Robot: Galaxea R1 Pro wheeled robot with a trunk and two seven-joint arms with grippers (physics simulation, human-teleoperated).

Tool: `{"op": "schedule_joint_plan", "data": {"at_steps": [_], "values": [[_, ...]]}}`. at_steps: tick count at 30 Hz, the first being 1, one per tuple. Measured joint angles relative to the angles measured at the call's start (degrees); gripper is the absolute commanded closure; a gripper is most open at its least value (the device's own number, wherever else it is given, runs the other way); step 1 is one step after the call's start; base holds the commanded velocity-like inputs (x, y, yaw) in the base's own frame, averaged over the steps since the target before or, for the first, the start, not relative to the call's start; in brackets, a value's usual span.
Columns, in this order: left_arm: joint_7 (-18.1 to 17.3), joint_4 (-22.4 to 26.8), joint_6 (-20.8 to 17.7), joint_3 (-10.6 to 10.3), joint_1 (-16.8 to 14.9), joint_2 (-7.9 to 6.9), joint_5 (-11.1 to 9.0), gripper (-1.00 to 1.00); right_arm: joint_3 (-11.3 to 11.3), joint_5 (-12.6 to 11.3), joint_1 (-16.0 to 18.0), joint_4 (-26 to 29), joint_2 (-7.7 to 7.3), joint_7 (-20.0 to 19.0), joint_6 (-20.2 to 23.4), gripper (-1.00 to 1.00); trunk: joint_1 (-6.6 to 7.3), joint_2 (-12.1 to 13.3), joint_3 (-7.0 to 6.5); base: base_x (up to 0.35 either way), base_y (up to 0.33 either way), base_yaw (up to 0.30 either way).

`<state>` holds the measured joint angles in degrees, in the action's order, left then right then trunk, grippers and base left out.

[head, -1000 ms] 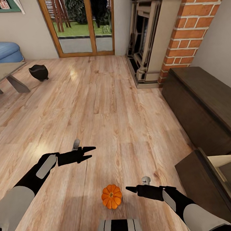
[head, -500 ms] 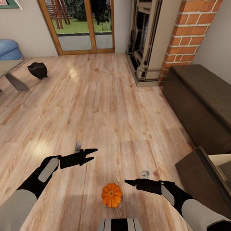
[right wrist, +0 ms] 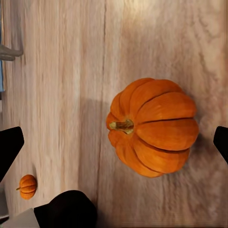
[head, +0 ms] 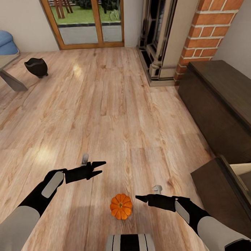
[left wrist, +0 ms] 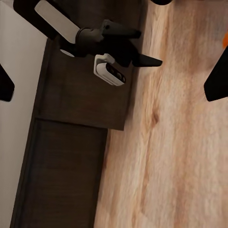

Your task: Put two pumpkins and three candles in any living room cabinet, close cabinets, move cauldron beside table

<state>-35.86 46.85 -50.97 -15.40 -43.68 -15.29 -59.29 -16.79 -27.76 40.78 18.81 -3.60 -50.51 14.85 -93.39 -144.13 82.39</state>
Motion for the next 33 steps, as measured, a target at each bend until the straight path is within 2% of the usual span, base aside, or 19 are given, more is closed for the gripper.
{"op": "schedule_joint_plan", "data": {"at_steps": [33], "values": [[0.0, 0.1, 0.0, -0.1, 0.0, 0.0, 0.0, -1.0, -0.6, 0.4, 0.0, 0.1, 0.07, 0.1, -0.8, -1.0, -0.85, -0.4, 7.31, 0.0, 0.0, 0.0]]}}
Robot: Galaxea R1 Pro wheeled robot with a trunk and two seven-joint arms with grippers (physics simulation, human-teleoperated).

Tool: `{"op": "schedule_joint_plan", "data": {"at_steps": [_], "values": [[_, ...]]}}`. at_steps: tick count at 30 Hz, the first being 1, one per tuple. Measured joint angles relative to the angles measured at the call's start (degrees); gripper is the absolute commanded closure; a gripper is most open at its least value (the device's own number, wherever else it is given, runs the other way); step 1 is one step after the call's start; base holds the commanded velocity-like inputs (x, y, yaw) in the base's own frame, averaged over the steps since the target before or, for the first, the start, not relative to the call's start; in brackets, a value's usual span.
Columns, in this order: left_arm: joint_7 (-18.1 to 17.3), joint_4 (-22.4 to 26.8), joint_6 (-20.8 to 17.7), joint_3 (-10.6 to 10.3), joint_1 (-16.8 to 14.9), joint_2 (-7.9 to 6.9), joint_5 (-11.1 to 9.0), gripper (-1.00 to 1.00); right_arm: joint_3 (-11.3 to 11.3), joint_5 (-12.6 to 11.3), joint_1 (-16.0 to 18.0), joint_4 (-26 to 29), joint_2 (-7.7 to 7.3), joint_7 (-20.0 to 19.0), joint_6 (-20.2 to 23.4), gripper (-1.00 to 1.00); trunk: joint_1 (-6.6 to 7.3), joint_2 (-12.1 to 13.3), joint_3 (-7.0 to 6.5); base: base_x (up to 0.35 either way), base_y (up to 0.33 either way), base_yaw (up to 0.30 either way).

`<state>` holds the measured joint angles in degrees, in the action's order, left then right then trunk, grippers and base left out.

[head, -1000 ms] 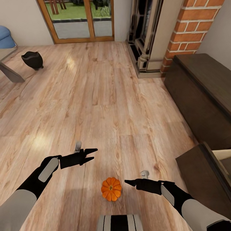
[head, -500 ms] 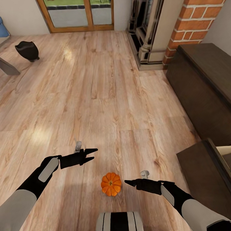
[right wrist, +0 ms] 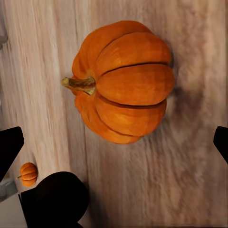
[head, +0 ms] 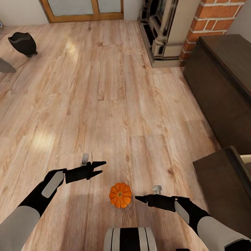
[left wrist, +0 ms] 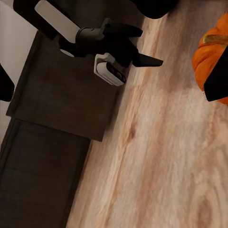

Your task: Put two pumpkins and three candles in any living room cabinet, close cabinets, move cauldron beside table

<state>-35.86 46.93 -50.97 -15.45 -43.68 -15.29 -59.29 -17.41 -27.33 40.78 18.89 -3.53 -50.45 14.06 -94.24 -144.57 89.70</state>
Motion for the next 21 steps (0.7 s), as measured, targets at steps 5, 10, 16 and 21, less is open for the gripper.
{"op": "schedule_joint_plan", "data": {"at_steps": [5, 10, 16, 21], "values": [[0.0, 0.0, 0.0, 0.0, 0.0, 0.0, 0.0, -1.0, 0.0, 0.0, 0.0, 0.0, 0.01, 0.0, 0.0, -1.0, -0.13, -0.1, 1.11, 0.0, 0.0, 0.0], [0.0, 0.0, 0.0, 0.0, 0.0, 0.0, 0.0, -1.0, 0.1, 0.0, 0.0, 0.0, -0.1, 0.0, 0.0, -1.0, -0.26, -0.1, 2.22, 0.0, 0.0, 0.0], [0.0, 0.0, 0.0, 0.0, 0.0, 0.28, 0.0, -1.0, 0.6, -0.3, 0.0, 0.9, -0.22, 0.0, 0.0, -1.0, -0.41, -0.2, 3.54, 0.0, 0.0, 0.0], [0.0, 0.1, 0.0, 0.0, 0.0, 1.05, 0.1, -1.0, 1.4, -0.5, 0.0, 3.3, -0.03, 0.0, 0.0, -1.0, -0.54, -0.3, 4.65, 0.0, 0.0, 0.0]]}}
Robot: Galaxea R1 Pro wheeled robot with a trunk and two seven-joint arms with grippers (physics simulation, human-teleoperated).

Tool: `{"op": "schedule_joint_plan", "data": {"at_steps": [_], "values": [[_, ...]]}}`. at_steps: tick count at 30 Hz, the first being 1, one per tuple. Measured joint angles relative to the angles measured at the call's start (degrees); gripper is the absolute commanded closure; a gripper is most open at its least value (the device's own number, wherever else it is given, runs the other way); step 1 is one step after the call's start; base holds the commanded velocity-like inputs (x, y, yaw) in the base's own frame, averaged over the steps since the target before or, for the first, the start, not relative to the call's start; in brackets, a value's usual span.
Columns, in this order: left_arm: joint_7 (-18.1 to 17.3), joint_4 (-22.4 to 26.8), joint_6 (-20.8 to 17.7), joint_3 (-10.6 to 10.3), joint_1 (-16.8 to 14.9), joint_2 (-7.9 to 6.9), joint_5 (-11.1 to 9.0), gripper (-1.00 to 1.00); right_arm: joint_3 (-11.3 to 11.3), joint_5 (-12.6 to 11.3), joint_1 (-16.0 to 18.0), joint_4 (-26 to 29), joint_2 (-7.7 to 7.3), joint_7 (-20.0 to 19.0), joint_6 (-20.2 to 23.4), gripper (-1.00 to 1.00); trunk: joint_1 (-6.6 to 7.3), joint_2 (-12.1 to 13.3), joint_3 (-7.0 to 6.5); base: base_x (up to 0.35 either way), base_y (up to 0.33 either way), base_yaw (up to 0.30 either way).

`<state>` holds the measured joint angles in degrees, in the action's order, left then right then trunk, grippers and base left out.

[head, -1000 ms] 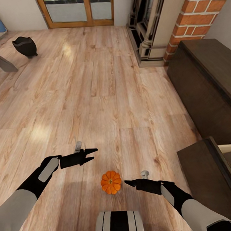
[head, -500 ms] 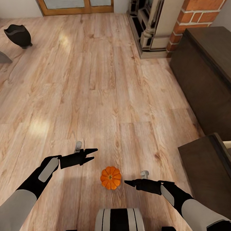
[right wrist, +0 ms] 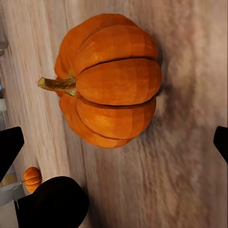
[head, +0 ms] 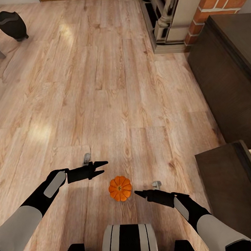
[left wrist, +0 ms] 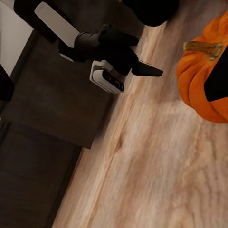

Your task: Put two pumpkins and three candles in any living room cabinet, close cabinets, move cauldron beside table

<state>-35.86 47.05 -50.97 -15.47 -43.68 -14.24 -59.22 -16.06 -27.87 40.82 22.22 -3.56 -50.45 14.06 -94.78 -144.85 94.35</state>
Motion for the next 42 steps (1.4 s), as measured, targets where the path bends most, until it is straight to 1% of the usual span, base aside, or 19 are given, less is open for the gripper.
{"op": "schedule_joint_plan", "data": {"at_steps": [4, 18, 23, 30, 34, 38, 42], "values": [[0.1, 0.8, 0.0, 0.0, 0.0, 0.08, 0.0, -1.0, 0.1, -0.1, 0.2, 1.1, 0.09, 0.1, 0.0, -1.0, -0.1, -0.1, 0.89, 0.0, 0.0, 0.0], [0.1, 1.4, 0.0, -0.1, 0.0, 0.15, 0.0, -1.0, 0.1, -0.1, 0.3, 1.5, 0.12, 0.4, 0.0, -1.0, -0.46, -0.2, 3.99, 0.0, 0.0, 0.0], [0.1, 1.5, 0.0, -0.2, 0.0, 0.18, 0.0, -1.0, 0.1, 0.0, 0.5, 3.5, 0.13, 0.4, 0.1, -1.0, -0.59, -0.3, 5.1, 0.0, 0.0, 0.0], [0.0, 1.8, 0.0, -0.2, 0.0, 0.17, 0.0, -1.0, 0.1, 0.0, 1.6, 4.0, 0.15, 0.4, 0.0, -1.0, -0.59, -0.3, 5.1, 0.0, 0.0, 0.0], [0.0, 1.8, 0.0, -0.2, 0.1, 0.18, 0.0, -1.0, 0.1, 0.0, 1.6, 6.5, 0.09, 0.6, 0.2, -1.0, -0.59, -0.3, 5.1, 0.0, 0.0, 0.0], [0.0, 1.8, 0.0, -0.2, 0.1, 0.18, 0.0, -1.0, 0.1, 0.0, 1.6, 7.9, 0.04, 4.3, 0.4, -1.0, -0.59, -0.3, 5.1, 0.0, 0.0, 0.064], [0.0, 1.8, 0.0, -0.2, 0.1, 0.18, 0.0, -1.0, 0.1, 0.0, 1.6, 8.8, 0.04, 5.2, 0.5, -1.0, -0.59, -0.3, 5.1, 0.0, 0.0, 0.217]]}}
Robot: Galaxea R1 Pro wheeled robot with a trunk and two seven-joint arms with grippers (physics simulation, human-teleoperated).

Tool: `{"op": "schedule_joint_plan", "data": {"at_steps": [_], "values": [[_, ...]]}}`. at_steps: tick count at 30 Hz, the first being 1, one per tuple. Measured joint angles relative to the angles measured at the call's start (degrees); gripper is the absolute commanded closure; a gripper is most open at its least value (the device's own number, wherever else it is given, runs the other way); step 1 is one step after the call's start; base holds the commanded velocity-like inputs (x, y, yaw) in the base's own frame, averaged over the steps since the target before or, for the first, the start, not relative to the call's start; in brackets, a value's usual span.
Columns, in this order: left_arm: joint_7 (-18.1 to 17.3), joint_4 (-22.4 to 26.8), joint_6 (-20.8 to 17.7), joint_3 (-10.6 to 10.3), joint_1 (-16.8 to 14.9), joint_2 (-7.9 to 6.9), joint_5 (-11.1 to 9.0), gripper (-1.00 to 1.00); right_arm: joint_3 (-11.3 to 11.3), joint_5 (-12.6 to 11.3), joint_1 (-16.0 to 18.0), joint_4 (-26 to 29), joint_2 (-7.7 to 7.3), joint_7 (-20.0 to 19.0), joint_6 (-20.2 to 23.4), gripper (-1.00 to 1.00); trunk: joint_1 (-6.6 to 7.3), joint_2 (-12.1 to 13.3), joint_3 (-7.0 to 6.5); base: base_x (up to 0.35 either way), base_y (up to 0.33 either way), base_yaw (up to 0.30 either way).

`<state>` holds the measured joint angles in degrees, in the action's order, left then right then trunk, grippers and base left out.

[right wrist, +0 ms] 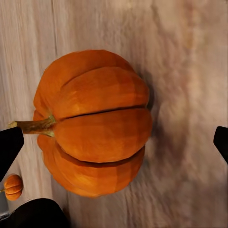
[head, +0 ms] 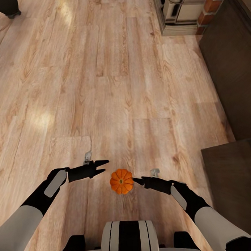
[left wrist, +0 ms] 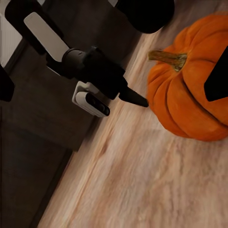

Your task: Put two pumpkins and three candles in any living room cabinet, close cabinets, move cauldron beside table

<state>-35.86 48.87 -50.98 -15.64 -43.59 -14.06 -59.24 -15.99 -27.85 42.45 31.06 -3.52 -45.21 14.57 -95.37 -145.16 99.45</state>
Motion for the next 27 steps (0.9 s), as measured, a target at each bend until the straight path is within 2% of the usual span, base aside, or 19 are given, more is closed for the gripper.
{"op": "schedule_joint_plan", "data": {"at_steps": [21, 27], "values": [[0.0, 0.0, 0.0, 0.0, 0.0, 0.0, 0.0, -1.0, 0.0, 0.0, 0.0, 0.2, 0.04, 0.3, 0.0, -1.0, 0.0, 0.0, 0.03, 0.0, 0.0, 0.067], [0.0, 0.0, 0.0, 0.0, 0.0, 0.0, 0.0, -1.0, -0.1, 0.0, 0.0, 0.1, 0.16, 2.9, -0.1, -1.0, 0.0, 0.0, 0.16, 0.0, 0.0, 0.122]]}}
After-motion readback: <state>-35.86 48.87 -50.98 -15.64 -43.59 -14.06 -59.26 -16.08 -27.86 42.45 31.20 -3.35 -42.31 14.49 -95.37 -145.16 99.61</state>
